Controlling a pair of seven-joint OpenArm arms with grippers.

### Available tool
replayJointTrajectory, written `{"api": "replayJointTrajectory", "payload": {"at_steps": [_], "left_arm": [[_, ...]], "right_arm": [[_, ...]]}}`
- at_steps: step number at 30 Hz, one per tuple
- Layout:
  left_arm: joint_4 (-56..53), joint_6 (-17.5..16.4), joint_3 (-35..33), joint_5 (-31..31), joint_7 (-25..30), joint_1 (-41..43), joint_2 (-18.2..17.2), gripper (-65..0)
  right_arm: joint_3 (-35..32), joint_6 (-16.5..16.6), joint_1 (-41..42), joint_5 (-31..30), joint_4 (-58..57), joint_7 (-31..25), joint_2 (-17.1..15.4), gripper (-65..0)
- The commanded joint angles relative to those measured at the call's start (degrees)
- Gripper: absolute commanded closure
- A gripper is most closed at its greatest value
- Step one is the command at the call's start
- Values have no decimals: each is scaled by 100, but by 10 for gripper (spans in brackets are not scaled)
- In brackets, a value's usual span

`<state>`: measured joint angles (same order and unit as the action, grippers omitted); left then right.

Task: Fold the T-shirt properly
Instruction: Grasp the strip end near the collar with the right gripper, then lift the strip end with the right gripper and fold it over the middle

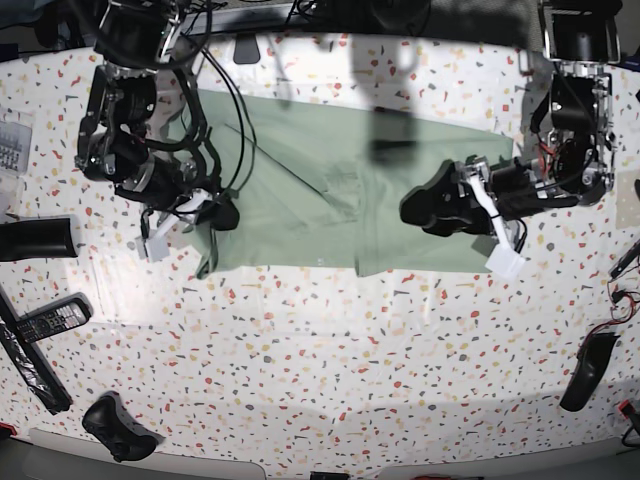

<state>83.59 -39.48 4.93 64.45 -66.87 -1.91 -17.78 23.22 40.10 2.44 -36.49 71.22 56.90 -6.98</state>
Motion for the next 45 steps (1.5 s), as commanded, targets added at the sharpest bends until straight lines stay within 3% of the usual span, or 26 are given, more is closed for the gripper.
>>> {"api": "replayJointTrajectory", "payload": {"at_steps": [1, 8, 13, 19, 22, 25, 30, 36, 40, 42, 45], "left_arm": [[94, -52, 26, 157, 90, -94, -48, -322], [94, -52, 26, 155, 92, -94, -48, -322], [94, -52, 26, 155, 94, -94, -48, -322], [94, -52, 26, 153, 92, -94, -48, -322], [94, -52, 26, 144, 92, -92, -44, -322], [94, -52, 26, -133, 118, -92, -7, -322], [92, -52, 26, -752, 553, -74, -2, -322], [92, -52, 26, -793, 710, 160, 0, -322], [87, -52, 24, -1753, 1676, 494, 0, -322], [87, -52, 22, -1937, 1991, 597, 15, -322], [87, -52, 22, -2059, 1862, 586, 151, -322]], "right_arm": [[-20, -10, 37, 55, 39, 164, -17, 0], [216, -10, 129, 83, 42, 177, -125, 0], [916, -10, 435, 533, 42, 275, -363, 0], [1777, -10, 1088, 527, 42, 592, -833, 0], [1915, -10, 1410, 127, 42, 815, -1080, 0], [1912, -10, 1609, -466, 42, 817, -1117, 0], [1851, -151, 1639, -745, 42, 817, -645, 0], [1530, -151, 1646, -1060, 42, 817, 111, 0], [1091, -153, 1644, -1346, 42, 820, 516, 0], [850, -155, 1641, -1342, 42, 820, 710, 0], [483, -160, 1644, -1344, 42, 820, 975, 0]]}}
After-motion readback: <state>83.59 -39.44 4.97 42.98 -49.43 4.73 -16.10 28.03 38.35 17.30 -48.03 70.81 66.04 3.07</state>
